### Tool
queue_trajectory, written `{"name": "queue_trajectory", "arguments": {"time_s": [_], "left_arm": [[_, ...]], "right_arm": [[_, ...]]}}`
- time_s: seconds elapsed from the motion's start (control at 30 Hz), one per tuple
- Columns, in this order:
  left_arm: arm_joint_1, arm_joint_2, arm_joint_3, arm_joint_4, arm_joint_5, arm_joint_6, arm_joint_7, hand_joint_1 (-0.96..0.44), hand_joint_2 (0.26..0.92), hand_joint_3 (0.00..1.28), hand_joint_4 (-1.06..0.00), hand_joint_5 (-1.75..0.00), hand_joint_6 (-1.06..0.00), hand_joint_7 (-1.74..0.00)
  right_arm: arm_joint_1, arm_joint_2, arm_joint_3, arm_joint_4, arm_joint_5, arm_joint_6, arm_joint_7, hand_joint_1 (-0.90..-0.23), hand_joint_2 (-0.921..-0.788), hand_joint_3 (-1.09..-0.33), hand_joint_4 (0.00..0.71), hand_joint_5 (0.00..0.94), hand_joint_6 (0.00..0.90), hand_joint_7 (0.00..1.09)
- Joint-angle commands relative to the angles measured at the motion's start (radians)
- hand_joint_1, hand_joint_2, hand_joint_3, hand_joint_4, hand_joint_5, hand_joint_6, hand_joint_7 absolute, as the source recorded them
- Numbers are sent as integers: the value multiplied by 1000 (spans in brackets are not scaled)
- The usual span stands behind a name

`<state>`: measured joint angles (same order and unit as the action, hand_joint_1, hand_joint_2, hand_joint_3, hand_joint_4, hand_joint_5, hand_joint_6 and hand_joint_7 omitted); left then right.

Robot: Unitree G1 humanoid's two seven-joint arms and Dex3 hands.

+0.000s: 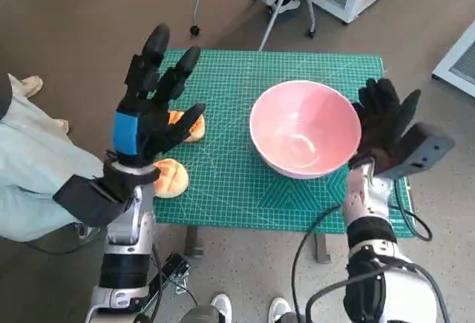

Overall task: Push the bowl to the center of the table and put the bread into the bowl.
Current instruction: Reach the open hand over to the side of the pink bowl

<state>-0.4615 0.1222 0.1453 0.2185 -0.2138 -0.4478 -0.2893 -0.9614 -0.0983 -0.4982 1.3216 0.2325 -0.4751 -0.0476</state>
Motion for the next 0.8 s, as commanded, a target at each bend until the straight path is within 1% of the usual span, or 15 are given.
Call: {"name": "queue_trajectory", "arguments": {"time_s": [0.03,0.1,0.2,0.37,0.5,0.57,0.63,0.7,0.8], "left_arm": [[28,18,10,-34,-4,2,3,-402,921,254,-437,0,-206,-159],[36,22,11,-45,-1,5,5,-402,921,255,-437,0,-207,-157],[49,31,12,-62,5,10,10,-401,921,256,-437,0,-209,-153],[73,54,15,-82,20,13,13,-403,921,257,-435,0,-216,-151],[106,104,18,-113,37,33,-10,-404,921,259,-433,0,-226,-153],[129,153,19,-139,53,55,-34,-407,921,259,-431,0,-229,-152],[153,216,21,-170,81,83,-63,-411,921,259,-427,0,-230,-152],[176,283,26,-202,119,109,-91,-415,921,248,-416,-1,-234,-154],[209,385,35,-250,176,148,-135,-416,921,208,-408,-1,-244,-161]], "right_arm": [[-17,25,6,21,-12,41,-39,-436,-921,-851,270,10,76,720],[-25,31,6,21,-13,47,-44,-449,-921,-855,263,6,73,725],[-33,36,-4,21,0,56,-33,-462,-921,-858,257,3,73,737],[-36,35,-10,20,6,63,-19,-466,-921,-831,281,14,88,775],[-30,24,3,19,-11,60,-14,-452,-921,-815,296,20,96,795],[-27,16,13,17,-21,52,-10,-459,-921,-814,293,17,95,798],[-24,9,19,13,-25,37,3,-469,-921,-812,285,13,90,798],[-24,3,25,7,-30,16,21,-490,-921,-807,263,5,79,794],[-28,-8,45,-5,-46,-35,51,-511,-921,-799,241,2,61,784]]}}
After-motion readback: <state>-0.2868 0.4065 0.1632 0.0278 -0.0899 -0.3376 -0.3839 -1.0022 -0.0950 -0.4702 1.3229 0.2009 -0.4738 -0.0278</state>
